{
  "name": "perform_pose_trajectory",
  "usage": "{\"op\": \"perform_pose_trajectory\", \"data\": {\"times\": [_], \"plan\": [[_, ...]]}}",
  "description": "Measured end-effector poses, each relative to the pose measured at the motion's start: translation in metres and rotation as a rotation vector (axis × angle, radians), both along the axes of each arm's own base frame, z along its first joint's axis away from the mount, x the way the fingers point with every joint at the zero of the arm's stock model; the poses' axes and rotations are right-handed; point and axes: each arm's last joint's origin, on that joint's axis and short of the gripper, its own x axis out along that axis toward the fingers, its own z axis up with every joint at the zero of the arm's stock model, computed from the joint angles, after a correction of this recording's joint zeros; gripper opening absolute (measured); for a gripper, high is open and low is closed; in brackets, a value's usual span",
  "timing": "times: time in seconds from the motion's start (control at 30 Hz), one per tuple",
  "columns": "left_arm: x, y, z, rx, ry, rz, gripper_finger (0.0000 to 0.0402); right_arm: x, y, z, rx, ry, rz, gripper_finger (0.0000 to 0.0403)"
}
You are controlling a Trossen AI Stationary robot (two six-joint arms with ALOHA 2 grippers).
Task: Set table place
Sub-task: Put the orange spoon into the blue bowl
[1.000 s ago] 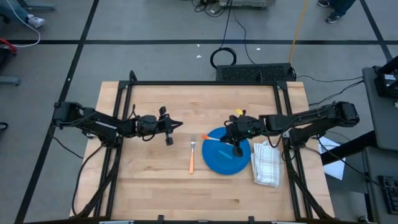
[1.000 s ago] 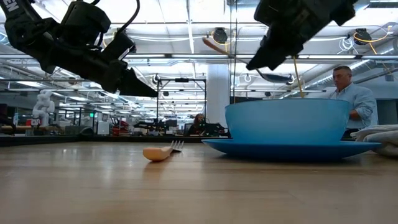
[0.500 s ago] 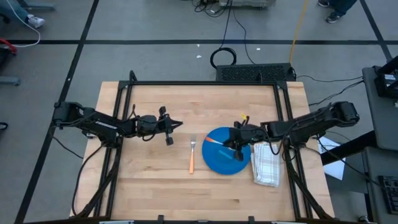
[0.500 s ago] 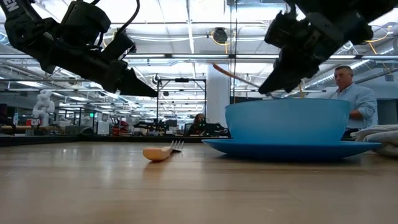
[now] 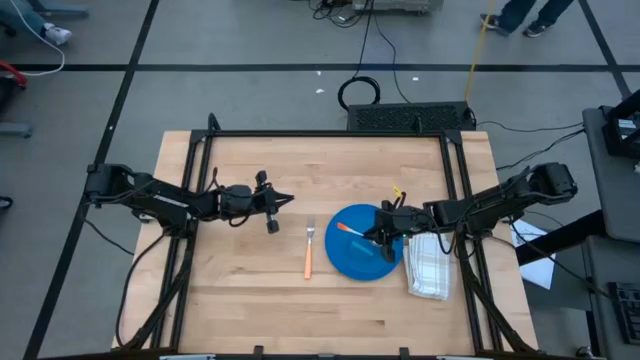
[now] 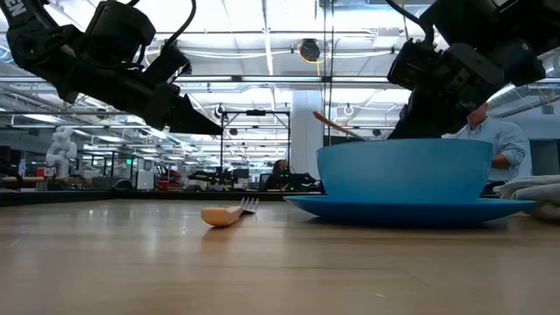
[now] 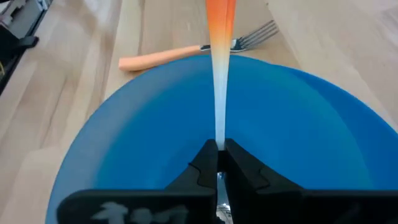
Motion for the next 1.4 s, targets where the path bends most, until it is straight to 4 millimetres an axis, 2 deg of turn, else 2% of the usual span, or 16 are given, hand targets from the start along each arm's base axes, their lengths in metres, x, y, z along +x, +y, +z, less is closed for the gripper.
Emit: {"op": "perform_pose_trajectory", "data": {"times": [0.23, 0.8, 1.23, 1.4], "plan": [[0.0, 0.0, 0.001, 0.001, -0.012, 0.0, 0.0024, -0.006, 0.004, -0.012, -0.007, 0.032, 0.023, 0.0002], [0.001, 0.0, 0.002, 0.0, -0.022, 0.001, 0.0024, 0.008, 0.009, -0.033, -0.006, 0.024, 0.042, 0.0002], [0.001, 0.0, 0.002, -0.002, -0.022, 0.001, 0.0024, 0.009, 0.009, -0.035, -0.012, 0.024, 0.047, 0.0002], [0.001, 0.0, 0.002, -0.002, -0.022, 0.001, 0.0024, 0.01, 0.009, -0.035, -0.019, 0.02, 0.054, 0.0015]]}}
